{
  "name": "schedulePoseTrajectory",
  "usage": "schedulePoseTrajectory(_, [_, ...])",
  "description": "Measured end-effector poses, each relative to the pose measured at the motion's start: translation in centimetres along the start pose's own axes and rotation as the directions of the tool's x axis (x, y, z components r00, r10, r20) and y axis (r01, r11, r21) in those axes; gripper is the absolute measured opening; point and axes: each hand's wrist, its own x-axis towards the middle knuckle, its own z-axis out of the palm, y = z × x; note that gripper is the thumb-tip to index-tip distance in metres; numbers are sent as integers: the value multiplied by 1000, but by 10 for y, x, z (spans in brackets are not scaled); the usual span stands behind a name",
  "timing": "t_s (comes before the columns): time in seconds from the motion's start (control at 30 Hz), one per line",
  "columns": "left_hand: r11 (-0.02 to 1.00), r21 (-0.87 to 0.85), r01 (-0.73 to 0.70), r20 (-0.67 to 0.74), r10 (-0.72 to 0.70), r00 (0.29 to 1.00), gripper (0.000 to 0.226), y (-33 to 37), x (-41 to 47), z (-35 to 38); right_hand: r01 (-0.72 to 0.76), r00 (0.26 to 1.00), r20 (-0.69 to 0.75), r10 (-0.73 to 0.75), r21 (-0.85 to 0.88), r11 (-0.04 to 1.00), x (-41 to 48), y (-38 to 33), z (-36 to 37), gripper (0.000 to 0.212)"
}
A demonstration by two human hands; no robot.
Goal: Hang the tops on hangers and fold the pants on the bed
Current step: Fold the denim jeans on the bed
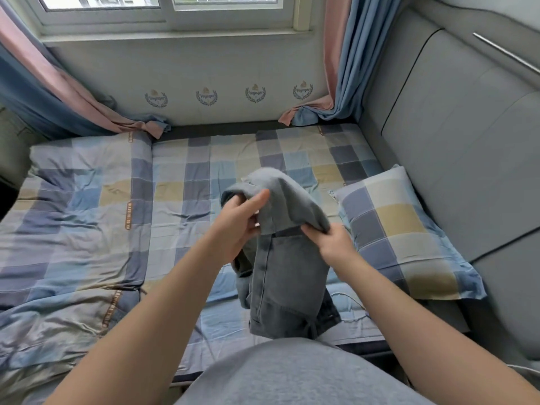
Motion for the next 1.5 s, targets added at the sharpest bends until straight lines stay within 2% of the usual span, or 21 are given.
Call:
schedulePoseTrajectory(0.1, [986, 155, 68, 44, -76, 996, 49, -30, -4, -2, 49, 998, -35, -44, 136, 990, 3, -29, -2, 7])
schedulePoseTrajectory(0.17, [956, 291, 45, 62, -65, 996, 55, -46, -9, 0, 47, 999, -31, -42, 208, 977, 3, -43, 0, 9])
schedulePoseTrajectory(0.27, [799, 600, 26, -22, -15, 1000, 117, -65, -16, 16, 18, 1000, -20, -13, 279, 960, -5, -55, 9, 11])
schedulePoseTrajectory(0.33, [698, 714, 48, -150, 86, 985, 136, -74, -21, 32, -23, 1000, -8, 28, 359, 933, -10, -60, 15, 12])
schedulePoseTrajectory(0.37, [705, 709, 26, -164, 129, 978, 137, -77, -23, 37, -39, 999, 0, 43, 400, 916, -12, -62, 17, 14])
schedulePoseTrajectory(0.43, [782, 623, -31, -170, 174, 970, 114, -80, -21, 41, -59, 998, 33, 49, 464, 884, -16, -66, 20, 17])
schedulePoseTrajectory(0.53, [837, 544, -52, -231, 209, 950, 33, -75, -5, 30, -98, 990, 136, 28, 541, 835, -19, -71, 17, 21])
schedulePoseTrajectory(0.57, [867, 495, -55, -248, 201, 948, 22, -72, 0, 26, -115, 984, 177, 18, 549, 828, -20, -71, 14, 22])
schedulePoseTrajectory(0.63, [924, 377, -57, -269, 168, 948, 24, -67, 6, 20, -109, 976, 216, 10, 455, 884, -20, -65, 7, 21])
schedulePoseTrajectory(0.73, [982, 188, -21, -298, 77, 951, 27, -63, 11, 12, -11, 980, 196, -19, 147, 989, -29, -43, -1, 23])
schedulePoseTrajectory(0.77, [995, 98, 1, -322, 31, 946, 26, -61, 11, 9, 43, 977, 207, -53, 53, 998, -35, -32, -3, 34])
schedulePoseTrajectory(0.83, [997, -58, 45, -387, -64, 920, 22, -53, 15, 5, 166, 946, 301, -116, -145, 975, -50, -8, -6, 78])
schedulePoseTrajectory(0.9, [983, -164, 80, -434, -145, 889, 23, -43, 21, 2, 345, 886, 437, -157, -395, 851, -65, 15, -4, 114])
schedulePoseTrajectory(0.97, [957, -244, 159, -437, -255, 862, 27, -30, 26, 3, 520, 836, 508, -207, -615, 593, -74, 34, 3, 124])
schedulePoseTrajectory(1.03, [937, -256, 239, -394, -327, 859, 30, -19, 30, 7, 544, 839, 441, -319, -704, 457, -75, 37, 11, 108])
schedulePoseTrajectory(1.1, [931, -221, 290, -335, -351, 874, 33, -11, 31, 11, 535, 827, 318, -464, -700, 474, -66, 28, 15, 64])
schedulePoseTrajectory(1.17, [924, -189, 333, -257, -374, 891, 44, -7, 29, 11, 537, 818, 281, -501, -685, 493, -52, 15, 15, 45])
schedulePoseTrajectory(1.23, [921, -124, 369, -172, -386, 906, 50, -10, 25, 4, 488, 865, 267, -424, -641, 592, -38, 3, 13, 31])
schedulePoseTrajectory(1.33, [944, 20, 330, -162, -323, 933, 45, -28, 14, -8, 257, 964, 77, -255, -518, 816, -14, -8, 6, 5])
schedulePoseTrajectory(1.4, [933, 117, 340, -208, -312, 927, 50, -43, 2, -11, 17, 999, -40, -29, -284, 959, -4, -11, 7, 15])
schedulePoseTrajectory(1.5, [899, 206, 385, -145, -361, 921, 89, -66, -14, -11, -217, 974, -60, 220, 47, 975, -2, -6, 14, 16])
